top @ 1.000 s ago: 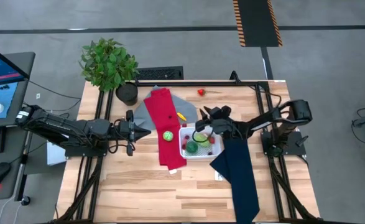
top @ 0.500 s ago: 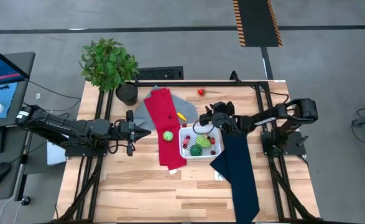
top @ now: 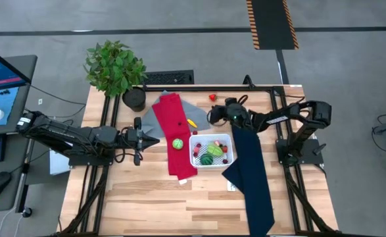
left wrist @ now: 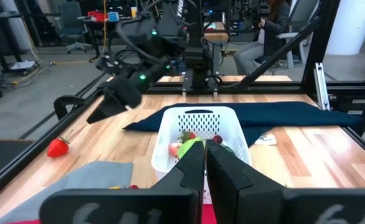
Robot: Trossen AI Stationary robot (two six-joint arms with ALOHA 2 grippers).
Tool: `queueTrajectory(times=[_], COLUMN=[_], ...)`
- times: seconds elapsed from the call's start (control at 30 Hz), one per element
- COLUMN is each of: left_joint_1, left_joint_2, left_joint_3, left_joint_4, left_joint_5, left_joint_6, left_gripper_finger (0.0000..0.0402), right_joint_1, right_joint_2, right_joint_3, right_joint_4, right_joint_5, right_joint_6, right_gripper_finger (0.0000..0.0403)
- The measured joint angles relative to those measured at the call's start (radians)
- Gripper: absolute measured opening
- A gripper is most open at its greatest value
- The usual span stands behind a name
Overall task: Pick and placing Produce into tupperware
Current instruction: Put the strawberry into the white bin
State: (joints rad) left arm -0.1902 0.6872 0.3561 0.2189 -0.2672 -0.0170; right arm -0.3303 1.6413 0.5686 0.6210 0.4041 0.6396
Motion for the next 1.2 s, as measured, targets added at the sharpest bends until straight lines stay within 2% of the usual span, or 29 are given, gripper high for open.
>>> queueTrajectory(times=[0.1, 0.23, 0.43, 0.53, 0.83, 1.2], left_joint_1=[0.0, 0.0, 0.0, 0.0, 0.0, 0.0], left_joint_2=[0.0, 0.0, 0.0, 0.0, 0.0, 0.0], left_joint_3=[0.0, 0.0, 0.0, 0.0, 0.0, 0.0], left_joint_4=[0.0, 0.0, 0.001, 0.005, 0.009, 0.016], left_joint_5=[0.0, 0.0, 0.006, 0.034, 0.053, 0.053], left_joint_6=[0.0, 0.0, 0.0, 0.001, 0.0, -0.007], left_gripper_finger=[0.0006, 0.0006, 0.0006, 0.0006, 0.0006, 0.0006], right_joint_1=[-0.044, -0.071, -0.111, -0.13, -0.166, -0.218], right_joint_2=[0.0, 0.0, 0.0, 0.0, 0.0, 0.0], right_joint_3=[0.0, 0.0, 0.0, -0.001, 0.0, 0.003], right_joint_4=[0.0, -0.012, -0.156, -0.16, -0.12, -0.119], right_joint_5=[-0.062, -0.075, -0.075, -0.075, -0.07, -0.145], right_joint_6=[0.042, 0.053, 0.194, 0.249, 0.253, 0.272], right_gripper_finger=[0.0126, 0.0123, 0.0123, 0.0123, 0.0123, 0.0123])
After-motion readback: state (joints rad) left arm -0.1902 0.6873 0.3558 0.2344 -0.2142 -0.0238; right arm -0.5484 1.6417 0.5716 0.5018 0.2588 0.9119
